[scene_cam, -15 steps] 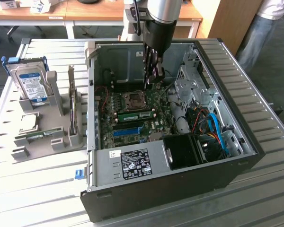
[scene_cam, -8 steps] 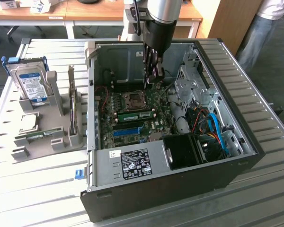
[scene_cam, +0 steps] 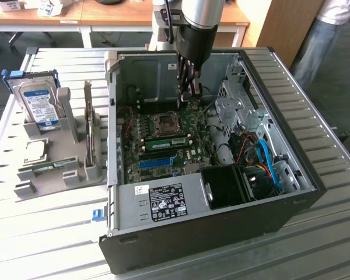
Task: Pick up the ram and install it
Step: 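Press down the ram until it locks into place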
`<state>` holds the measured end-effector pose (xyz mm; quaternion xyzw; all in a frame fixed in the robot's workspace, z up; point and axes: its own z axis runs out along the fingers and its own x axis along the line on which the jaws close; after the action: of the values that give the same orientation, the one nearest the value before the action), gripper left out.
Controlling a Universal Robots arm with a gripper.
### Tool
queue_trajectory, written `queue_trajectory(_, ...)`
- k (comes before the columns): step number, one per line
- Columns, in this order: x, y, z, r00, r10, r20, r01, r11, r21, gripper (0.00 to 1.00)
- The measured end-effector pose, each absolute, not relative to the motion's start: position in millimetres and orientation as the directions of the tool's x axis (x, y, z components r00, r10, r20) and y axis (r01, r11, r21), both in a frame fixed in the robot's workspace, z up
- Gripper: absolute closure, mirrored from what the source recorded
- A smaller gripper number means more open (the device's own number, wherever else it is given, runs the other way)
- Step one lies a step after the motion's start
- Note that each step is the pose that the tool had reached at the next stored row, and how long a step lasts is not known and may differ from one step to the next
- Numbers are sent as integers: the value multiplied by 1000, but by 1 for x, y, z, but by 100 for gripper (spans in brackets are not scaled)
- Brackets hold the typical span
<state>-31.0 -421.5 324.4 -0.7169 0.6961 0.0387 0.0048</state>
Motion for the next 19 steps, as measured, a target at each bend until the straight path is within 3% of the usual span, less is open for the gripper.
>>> queue_trajectory(19,5,-422,324,28,-998,-62,-998,-31,47,89)
